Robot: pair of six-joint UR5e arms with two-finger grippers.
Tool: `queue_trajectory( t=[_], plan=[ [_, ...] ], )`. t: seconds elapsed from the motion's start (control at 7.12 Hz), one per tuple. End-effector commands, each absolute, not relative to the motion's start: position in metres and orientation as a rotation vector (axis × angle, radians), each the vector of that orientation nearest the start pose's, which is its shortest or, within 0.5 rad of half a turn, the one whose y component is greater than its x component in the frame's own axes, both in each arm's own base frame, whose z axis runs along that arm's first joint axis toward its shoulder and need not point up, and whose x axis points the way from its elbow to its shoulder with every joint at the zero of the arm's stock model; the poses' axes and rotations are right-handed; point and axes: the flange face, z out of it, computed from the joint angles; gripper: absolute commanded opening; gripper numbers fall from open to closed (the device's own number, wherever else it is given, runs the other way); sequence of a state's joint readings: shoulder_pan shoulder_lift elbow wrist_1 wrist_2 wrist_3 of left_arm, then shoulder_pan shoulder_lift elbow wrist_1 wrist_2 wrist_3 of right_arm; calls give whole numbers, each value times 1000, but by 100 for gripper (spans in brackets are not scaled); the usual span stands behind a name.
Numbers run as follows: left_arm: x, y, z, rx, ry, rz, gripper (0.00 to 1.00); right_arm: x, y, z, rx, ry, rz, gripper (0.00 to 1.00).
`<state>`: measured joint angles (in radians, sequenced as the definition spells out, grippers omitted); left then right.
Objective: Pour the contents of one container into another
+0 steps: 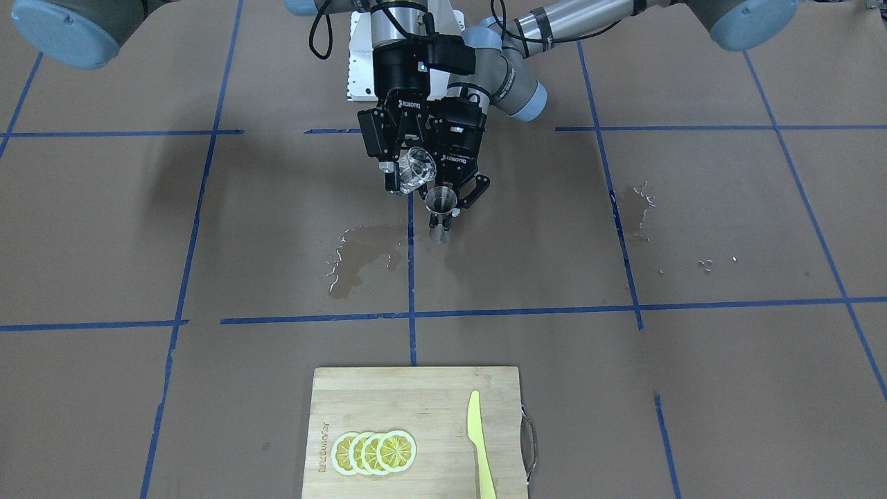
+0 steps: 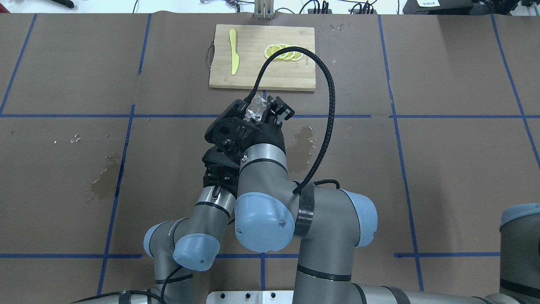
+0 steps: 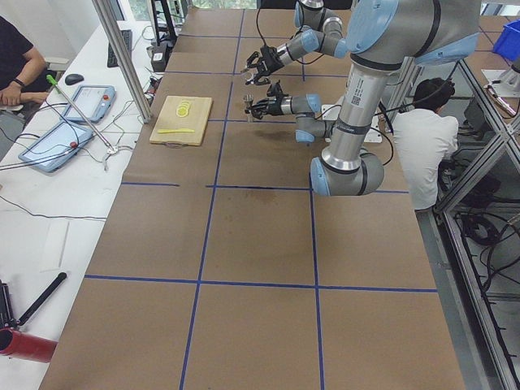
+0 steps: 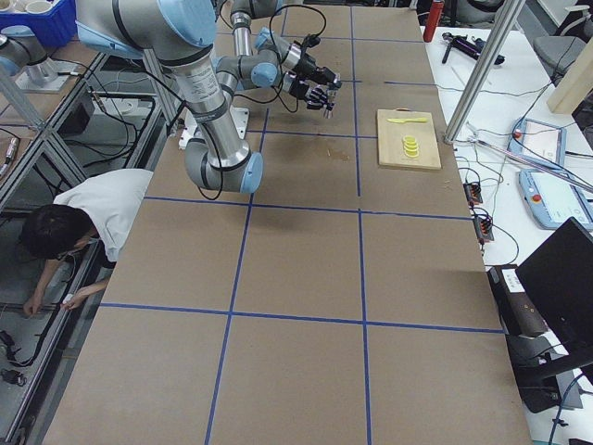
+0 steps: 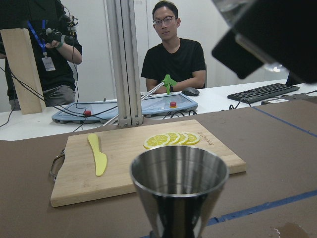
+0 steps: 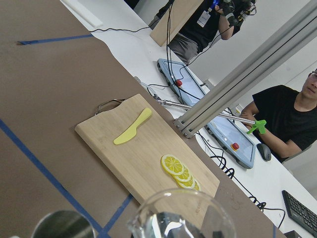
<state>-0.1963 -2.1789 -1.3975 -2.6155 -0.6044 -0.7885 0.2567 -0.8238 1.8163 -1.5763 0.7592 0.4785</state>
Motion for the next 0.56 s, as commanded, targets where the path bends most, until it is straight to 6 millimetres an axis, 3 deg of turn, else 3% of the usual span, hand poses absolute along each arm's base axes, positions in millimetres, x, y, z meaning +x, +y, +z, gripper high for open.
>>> queue_trajectory(
  t=[0.0, 0.42],
  plan=[
    [610, -340, 252, 1291, 809, -244, 0, -543, -356, 101, 1169, -215, -407, 0],
    [610, -339, 252, 1290, 810, -243, 0, -542, -359, 92, 1158, -165, -456, 0]
  ],
)
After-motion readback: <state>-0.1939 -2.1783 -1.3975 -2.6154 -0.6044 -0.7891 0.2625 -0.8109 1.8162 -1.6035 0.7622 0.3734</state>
